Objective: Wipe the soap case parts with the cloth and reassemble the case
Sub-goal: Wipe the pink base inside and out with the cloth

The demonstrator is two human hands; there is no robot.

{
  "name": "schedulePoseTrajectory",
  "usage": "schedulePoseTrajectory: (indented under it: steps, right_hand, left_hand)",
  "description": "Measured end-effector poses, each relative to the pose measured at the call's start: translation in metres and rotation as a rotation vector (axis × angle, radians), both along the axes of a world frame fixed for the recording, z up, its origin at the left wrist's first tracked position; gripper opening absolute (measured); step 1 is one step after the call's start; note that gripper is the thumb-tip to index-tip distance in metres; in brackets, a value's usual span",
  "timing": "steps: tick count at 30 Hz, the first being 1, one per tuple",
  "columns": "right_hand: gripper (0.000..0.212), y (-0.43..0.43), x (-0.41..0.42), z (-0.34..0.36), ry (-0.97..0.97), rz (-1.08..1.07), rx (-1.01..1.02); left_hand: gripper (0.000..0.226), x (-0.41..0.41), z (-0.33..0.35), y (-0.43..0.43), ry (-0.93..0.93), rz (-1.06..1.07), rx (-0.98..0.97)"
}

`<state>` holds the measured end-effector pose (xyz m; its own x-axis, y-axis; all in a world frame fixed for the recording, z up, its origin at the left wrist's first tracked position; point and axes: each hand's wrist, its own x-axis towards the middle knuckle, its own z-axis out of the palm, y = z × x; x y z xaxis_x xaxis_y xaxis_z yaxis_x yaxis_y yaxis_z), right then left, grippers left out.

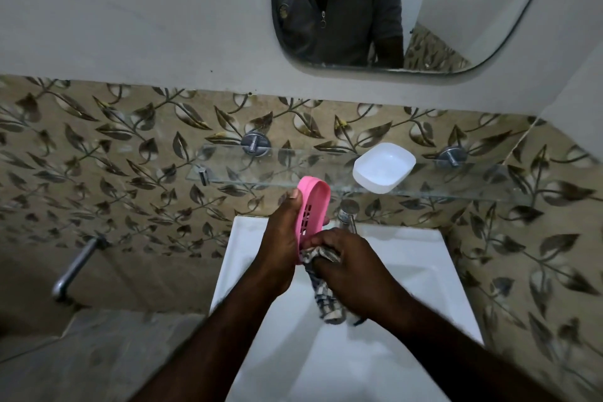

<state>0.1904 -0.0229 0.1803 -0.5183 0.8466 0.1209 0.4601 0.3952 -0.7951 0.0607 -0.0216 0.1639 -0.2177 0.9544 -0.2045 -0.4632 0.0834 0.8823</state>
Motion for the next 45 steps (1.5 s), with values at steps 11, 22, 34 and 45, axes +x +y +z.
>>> schedulePoseTrajectory:
  steps: [11,22,34,45]
  right_hand:
    - [0.024,-0.011,0.007,0.005,-0.210,0.036,0.213]
    - [0.028,-0.015,0.005,0.003,-0.280,0.091,0.448]
    - [0.022,-0.027,0.006,-0.007,-0.048,0.051,0.408]
    - [0.016,-0.024,0.005,-0.010,0.103,-0.068,0.233]
  left_hand:
    - [0.067,0.004,-0.001,-0.008,-0.210,0.017,-0.028]
    - [0.053,-0.004,0.013,-0.006,-0.189,-0.026,-0.050]
    - [0.046,-0.003,0.019,-0.010,-0.105,-0.070,-0.047]
    - [0.084,0.008,-0.001,-0.021,-0.275,-0.115,0.006]
